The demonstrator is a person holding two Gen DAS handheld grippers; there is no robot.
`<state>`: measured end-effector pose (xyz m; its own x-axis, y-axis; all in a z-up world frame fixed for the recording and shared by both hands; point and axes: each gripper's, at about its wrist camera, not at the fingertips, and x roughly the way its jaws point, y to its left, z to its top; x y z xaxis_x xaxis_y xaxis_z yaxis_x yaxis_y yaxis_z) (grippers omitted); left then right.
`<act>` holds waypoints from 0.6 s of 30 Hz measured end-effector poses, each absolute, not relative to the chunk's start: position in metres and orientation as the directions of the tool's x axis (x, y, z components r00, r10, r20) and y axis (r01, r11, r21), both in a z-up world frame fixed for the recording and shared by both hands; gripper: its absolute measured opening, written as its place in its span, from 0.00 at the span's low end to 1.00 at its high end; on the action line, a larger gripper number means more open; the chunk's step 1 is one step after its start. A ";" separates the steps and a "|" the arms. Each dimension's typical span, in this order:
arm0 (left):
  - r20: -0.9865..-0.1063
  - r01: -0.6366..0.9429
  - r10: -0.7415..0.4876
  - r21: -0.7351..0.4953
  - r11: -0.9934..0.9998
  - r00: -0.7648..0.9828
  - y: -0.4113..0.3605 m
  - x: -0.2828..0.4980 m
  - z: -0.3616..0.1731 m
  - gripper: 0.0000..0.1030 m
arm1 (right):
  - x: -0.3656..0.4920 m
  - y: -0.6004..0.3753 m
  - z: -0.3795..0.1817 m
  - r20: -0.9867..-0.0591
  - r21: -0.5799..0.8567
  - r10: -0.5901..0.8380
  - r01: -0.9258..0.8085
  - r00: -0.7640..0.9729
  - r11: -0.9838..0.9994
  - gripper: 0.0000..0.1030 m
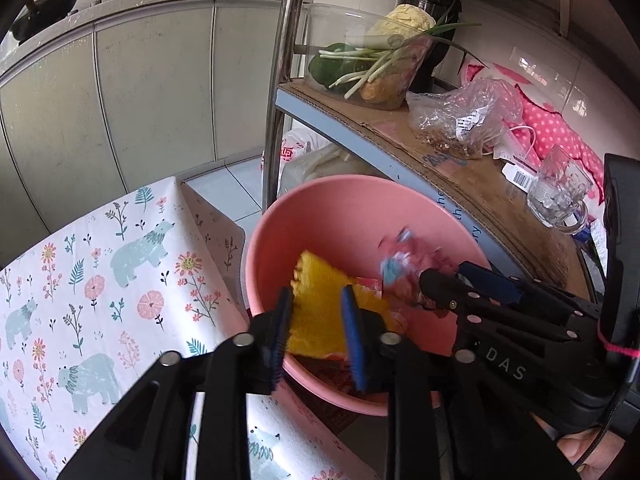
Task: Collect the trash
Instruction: 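Open both grippers, dropping the foam net and wrapper into the bucket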
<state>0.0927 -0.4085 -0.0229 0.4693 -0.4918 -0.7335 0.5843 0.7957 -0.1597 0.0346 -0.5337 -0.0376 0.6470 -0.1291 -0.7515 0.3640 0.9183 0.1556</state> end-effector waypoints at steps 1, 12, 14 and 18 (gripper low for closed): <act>-0.733 0.583 -0.493 -0.164 0.796 0.468 -0.408 0.093 -0.022 0.29 | 0.034 -0.534 -0.037 -0.750 0.157 -0.130 0.365 0.649 0.918 0.43; -0.722 0.580 -0.508 -0.181 0.794 0.470 -0.396 0.085 -0.009 0.30 | 0.021 -0.522 -0.020 -0.729 0.167 -0.111 0.331 0.676 0.929 0.44; -0.718 0.581 -0.512 -0.184 0.793 0.472 -0.392 0.081 -0.004 0.30 | 0.016 -0.516 -0.014 -0.720 0.167 -0.105 0.318 0.686 0.933 0.44; -0.713 0.578 -0.510 -0.179 0.796 0.482 -0.382 0.072 0.005 0.30 | 0.005 -0.503 -0.003 -0.705 0.168 -0.089 0.288 0.704 0.943 0.46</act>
